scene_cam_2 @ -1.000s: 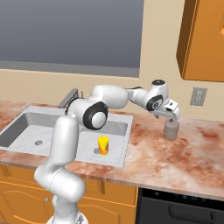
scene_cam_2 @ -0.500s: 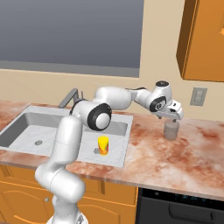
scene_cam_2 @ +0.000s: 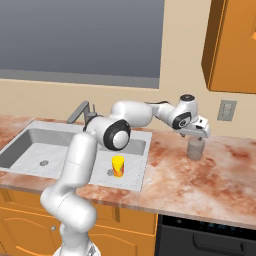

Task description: Move any existing items from the left basin to the right basin for drying. Then move the glass cup from the counter to the left basin of the sink for washing.

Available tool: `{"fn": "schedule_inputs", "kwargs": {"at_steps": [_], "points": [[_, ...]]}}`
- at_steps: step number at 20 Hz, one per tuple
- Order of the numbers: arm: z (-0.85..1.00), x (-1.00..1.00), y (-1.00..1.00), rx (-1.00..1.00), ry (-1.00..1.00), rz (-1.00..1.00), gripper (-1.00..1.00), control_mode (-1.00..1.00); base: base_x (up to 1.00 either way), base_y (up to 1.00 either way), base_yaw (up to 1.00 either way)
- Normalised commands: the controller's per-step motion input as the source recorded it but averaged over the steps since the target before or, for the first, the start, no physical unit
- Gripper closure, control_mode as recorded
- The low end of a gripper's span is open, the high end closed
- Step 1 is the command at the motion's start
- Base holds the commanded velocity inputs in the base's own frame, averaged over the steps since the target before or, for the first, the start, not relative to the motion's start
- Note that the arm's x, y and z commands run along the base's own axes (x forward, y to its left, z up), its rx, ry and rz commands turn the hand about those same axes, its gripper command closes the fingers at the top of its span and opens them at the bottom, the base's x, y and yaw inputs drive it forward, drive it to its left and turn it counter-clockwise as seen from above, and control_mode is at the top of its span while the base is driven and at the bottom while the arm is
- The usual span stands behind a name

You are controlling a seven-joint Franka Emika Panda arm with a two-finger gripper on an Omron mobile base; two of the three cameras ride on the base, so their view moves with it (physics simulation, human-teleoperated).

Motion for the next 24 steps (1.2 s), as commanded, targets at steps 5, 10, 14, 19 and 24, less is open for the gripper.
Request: {"fn": "schedule_inputs", "kwargs": {"at_steps": [5, 10, 14, 19, 24], "points": [[0.0, 0.09, 0.0, 0.0, 0.0, 0.04, -1.0, -1.0, 0.0, 0.0, 0.0], [-0.04, 0.08, 0.0, 0.0, 0.0, 0.04, -1.0, -1.0, 0.0, 0.0, 0.0], [-0.12, 0.06, 0.0, 0.0, 0.0, 0.03, -1.0, -1.0, 0.0, 0.0, 0.0], [-0.12, 0.05, 0.0, 0.0, 0.0, 0.02, -1.0, -1.0, 0.0, 0.0, 0.0], [-0.06, -0.01, 0.0, 0.0, 0.0, 0.01, -1.0, -1.0, 0.0, 0.0, 0.0]]}}
